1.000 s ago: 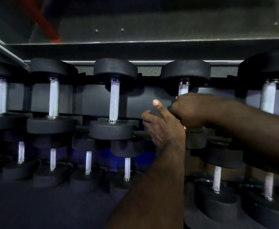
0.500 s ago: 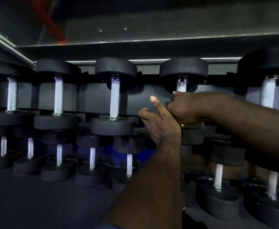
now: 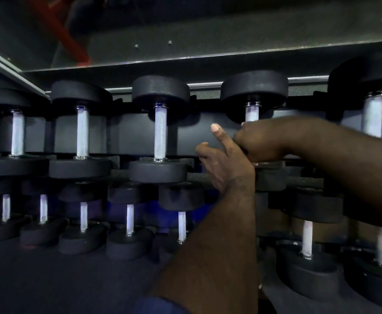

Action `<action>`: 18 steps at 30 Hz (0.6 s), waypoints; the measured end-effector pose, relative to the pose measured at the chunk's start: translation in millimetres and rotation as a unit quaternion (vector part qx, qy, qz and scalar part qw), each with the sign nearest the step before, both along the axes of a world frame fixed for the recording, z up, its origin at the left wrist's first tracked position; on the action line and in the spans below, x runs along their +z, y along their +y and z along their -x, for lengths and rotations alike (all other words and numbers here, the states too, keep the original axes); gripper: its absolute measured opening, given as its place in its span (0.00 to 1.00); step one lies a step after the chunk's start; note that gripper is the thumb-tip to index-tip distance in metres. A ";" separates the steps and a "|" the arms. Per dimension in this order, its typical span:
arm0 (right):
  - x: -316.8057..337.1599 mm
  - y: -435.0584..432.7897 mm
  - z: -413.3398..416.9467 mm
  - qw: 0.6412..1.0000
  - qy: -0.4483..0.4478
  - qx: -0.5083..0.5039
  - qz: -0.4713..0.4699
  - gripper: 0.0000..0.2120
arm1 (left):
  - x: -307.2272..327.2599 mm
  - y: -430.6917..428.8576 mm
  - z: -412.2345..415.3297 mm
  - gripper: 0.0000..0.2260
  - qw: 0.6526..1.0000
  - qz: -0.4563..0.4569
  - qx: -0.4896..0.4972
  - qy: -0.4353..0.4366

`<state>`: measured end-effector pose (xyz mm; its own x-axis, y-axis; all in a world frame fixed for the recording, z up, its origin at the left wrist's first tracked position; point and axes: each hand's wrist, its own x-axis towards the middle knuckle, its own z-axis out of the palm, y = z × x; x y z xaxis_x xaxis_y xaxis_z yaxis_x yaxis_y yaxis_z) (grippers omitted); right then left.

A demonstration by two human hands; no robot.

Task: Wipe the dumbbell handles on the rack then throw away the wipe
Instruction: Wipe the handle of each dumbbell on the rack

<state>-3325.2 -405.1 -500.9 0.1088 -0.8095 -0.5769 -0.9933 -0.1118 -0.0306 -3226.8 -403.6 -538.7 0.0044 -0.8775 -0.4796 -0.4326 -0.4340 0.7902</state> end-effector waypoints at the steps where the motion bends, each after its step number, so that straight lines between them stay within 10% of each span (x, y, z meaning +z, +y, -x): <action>1: 2.8 -1.0 -0.1 0.998 -0.027 -0.044 0.021 0.10 | 0.9 0.4 -0.5 0.47 1.000 0.003 0.002 0.002; 4: -10.8 10.0 -2.3 0.951 -0.129 -0.224 0.170 0.06 | 3.5 0.4 -3.5 0.48 1.000 -0.006 0.011 0.021; 8: -41.0 14.4 -25.4 0.725 -0.255 -0.525 0.365 0.12 | 8.0 -1.1 -6.3 0.47 0.999 -0.026 0.019 0.036; 10: -48.4 14.1 -36.9 0.675 -0.246 -0.567 0.402 0.13 | 11.6 -5.0 -9.7 0.51 0.998 -0.052 0.008 0.045; 14: -48.9 20.1 -52.4 0.723 -0.197 -0.533 0.393 0.14 | 13.8 -11.4 -31.7 0.56 0.994 -0.070 -0.047 0.074; 18: -43.4 20.9 -62.4 0.802 -0.121 -0.472 0.346 0.15 | 2.5 -32.2 -63.4 0.28 0.988 0.077 -0.133 0.030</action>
<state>-3262.7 -384.2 -544.3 -0.6999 -0.7142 -0.0078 -0.6200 0.6130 -0.4896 -3163.3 -435.8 -536.2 -0.2606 -0.9066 -0.3320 -0.4658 -0.1832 0.8657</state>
